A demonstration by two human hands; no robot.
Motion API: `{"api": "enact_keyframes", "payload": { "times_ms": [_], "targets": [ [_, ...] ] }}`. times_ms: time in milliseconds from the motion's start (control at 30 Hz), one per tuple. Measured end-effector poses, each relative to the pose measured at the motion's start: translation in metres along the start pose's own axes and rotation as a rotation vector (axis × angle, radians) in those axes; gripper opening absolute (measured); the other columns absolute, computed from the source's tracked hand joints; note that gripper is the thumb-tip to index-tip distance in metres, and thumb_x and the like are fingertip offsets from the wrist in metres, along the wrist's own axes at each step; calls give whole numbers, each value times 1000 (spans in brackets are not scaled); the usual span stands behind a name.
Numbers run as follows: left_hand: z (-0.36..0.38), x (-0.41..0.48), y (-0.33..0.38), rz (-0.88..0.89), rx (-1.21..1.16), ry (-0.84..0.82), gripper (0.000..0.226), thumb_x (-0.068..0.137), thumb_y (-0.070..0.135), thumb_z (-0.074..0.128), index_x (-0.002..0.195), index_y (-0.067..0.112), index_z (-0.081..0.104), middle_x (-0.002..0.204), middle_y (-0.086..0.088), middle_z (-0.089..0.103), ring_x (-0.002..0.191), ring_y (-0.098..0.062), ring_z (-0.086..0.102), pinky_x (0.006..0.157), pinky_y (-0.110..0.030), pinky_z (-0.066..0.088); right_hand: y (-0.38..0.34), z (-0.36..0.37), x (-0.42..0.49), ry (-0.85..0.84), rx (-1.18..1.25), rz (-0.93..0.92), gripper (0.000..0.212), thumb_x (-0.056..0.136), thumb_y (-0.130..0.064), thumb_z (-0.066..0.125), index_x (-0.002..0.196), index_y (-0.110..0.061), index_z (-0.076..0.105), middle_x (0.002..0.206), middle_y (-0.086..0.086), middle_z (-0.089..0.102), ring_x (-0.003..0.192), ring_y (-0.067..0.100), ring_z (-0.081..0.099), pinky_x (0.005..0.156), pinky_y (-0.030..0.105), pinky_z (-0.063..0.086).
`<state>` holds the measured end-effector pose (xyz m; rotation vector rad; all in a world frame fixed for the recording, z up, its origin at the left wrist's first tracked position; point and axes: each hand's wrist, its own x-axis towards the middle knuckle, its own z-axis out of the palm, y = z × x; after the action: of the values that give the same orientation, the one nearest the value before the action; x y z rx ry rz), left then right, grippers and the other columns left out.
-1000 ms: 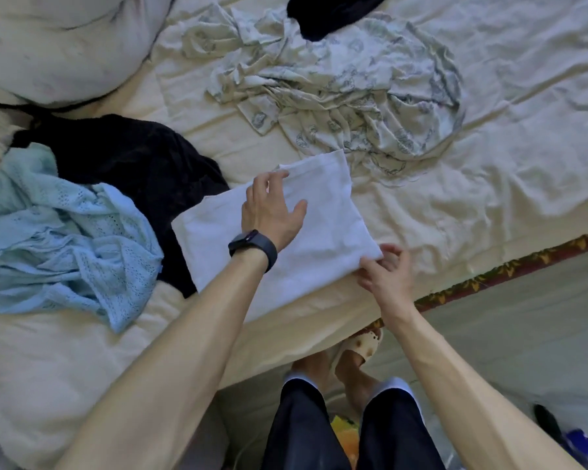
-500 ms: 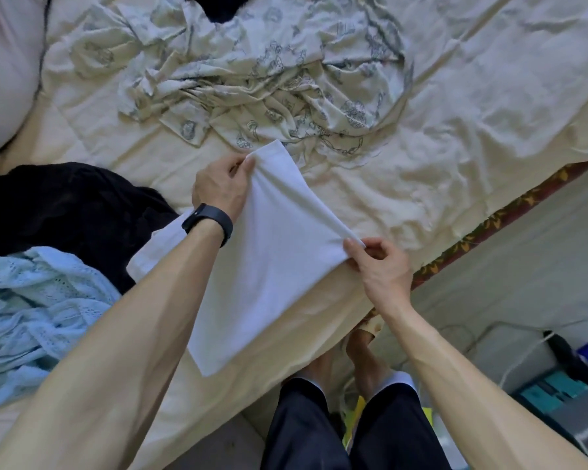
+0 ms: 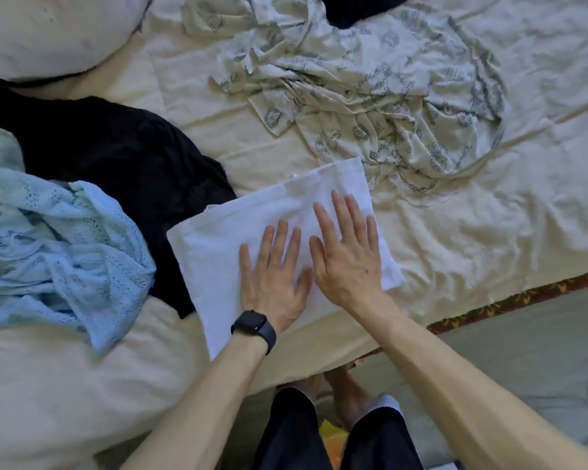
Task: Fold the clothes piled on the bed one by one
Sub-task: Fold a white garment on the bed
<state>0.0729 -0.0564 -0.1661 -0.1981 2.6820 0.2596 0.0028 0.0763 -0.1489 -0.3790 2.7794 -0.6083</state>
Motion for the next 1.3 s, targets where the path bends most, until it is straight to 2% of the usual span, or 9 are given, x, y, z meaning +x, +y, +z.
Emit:
{"api": "enact_keyframes", "payload": {
  "times_ms": [100, 233, 333, 433, 733, 900, 1033, 1133, 1300],
  "targets": [
    [12, -13, -37, 3, 90, 43, 64, 100, 59, 18, 158, 38, -2, 166, 6, -15, 154, -18, -7, 118, -56, -5, 18, 20, 30, -156, -237, -229, 61, 108, -45, 37, 163, -26, 19, 171, 5, 9, 158, 23, 5, 126, 55, 3],
    [-2, 7, -89, -238, 3, 206, 63, 102, 60, 21, 159, 39, 7, 169, 1, -2, 155, -22, -2, 120, -56, -5, 57, 14, 63, -239, -341, -35, 66, 104, -62, 9, 161, -36, -10, 170, -3, -17, 154, 13, -24, 123, 53, -16],
    [-18, 14, -105, -360, -54, 228, 63, 104, 60, 22, 160, 37, 5, 169, -3, 0, 155, -26, -1, 121, -60, 0, 64, -4, 56, -146, -353, 50, 67, 104, -61, 8, 163, -32, -6, 171, 2, -16, 154, 16, -23, 124, 59, -7],
    [-18, 1, -75, -293, -49, 279, 61, 105, 53, 24, 160, 35, 7, 169, -4, 0, 155, -25, 2, 121, -58, -1, 49, -4, 22, -148, -355, -207, 67, 106, -57, 19, 164, -29, 2, 172, 4, -8, 158, 21, -9, 126, 55, -1],
    [23, -61, 11, -353, -93, 54, 68, 98, 58, 15, 159, 34, -3, 167, 0, -16, 154, -26, -12, 120, -55, -11, 131, -39, -11, -433, -456, -176, 67, 103, -60, 10, 162, -33, -9, 168, 0, -23, 154, 16, -25, 123, 48, -19],
    [24, -35, 106, -78, -72, -199, 77, 98, 61, 26, 153, 38, -22, 164, 2, -26, 148, -24, -31, 117, -54, -17, 182, -84, -19, -525, -426, -57, 63, 105, -56, 8, 160, -38, -17, 167, -4, -29, 150, 12, -33, 124, 50, -16],
    [13, -6, 160, -201, -57, -189, 75, 100, 24, 43, 160, 20, -2, 168, -5, -1, 152, -33, 5, 120, -47, 14, 207, -106, -22, -566, -453, -208, 66, 105, -55, 21, 161, -38, -9, 168, 0, -22, 154, 18, -25, 125, 50, -10],
    [-2, 1, 170, -200, -12, -93, 55, 100, 19, 44, 153, 19, 31, 149, -2, 43, 130, -27, 44, 92, -36, 42, 215, -115, -15, -609, -488, -288, 65, 105, -56, 20, 162, -38, -7, 169, 1, -19, 154, 19, -22, 125, 52, -6],
    [-27, -9, 163, -415, -416, 186, 15, 98, 26, 56, 109, 24, 66, 87, 3, 67, 76, -28, 63, 56, -29, 35, 195, -127, 4, -683, -416, -231, 62, 104, -55, 32, 161, -33, 18, 172, 5, 4, 158, 26, 3, 125, 53, 11]
  ]
}}
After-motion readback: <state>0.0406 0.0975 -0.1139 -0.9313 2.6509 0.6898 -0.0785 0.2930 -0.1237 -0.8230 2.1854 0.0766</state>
